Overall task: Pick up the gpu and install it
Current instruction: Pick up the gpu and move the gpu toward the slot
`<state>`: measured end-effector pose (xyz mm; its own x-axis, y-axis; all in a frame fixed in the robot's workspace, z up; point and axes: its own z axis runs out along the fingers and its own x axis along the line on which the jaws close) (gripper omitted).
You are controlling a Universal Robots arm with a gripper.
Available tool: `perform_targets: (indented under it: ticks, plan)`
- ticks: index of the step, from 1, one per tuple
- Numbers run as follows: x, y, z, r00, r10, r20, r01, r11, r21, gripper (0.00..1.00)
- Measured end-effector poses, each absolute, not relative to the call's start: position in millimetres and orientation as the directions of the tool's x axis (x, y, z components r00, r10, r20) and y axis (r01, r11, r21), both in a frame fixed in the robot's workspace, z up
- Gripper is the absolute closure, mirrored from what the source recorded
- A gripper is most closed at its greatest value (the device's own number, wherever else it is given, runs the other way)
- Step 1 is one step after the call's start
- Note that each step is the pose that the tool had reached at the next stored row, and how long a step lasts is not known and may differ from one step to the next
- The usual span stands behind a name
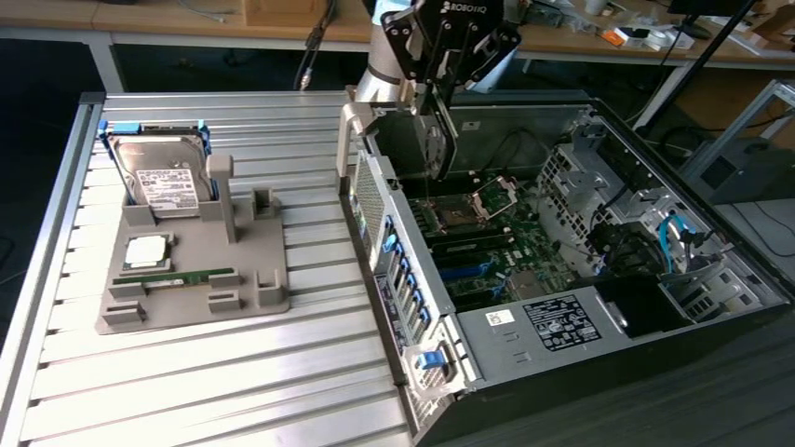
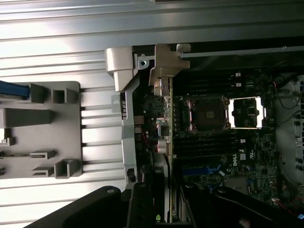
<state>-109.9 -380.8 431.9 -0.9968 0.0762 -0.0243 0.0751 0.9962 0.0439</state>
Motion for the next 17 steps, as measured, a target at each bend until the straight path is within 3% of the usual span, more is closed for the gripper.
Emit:
perform_targets:
  ticks: [17]
  plan:
    - [-100.2,-382.3,427.2,-0.997,0.076,-0.024,0.075,0.996,0.044,0.73]
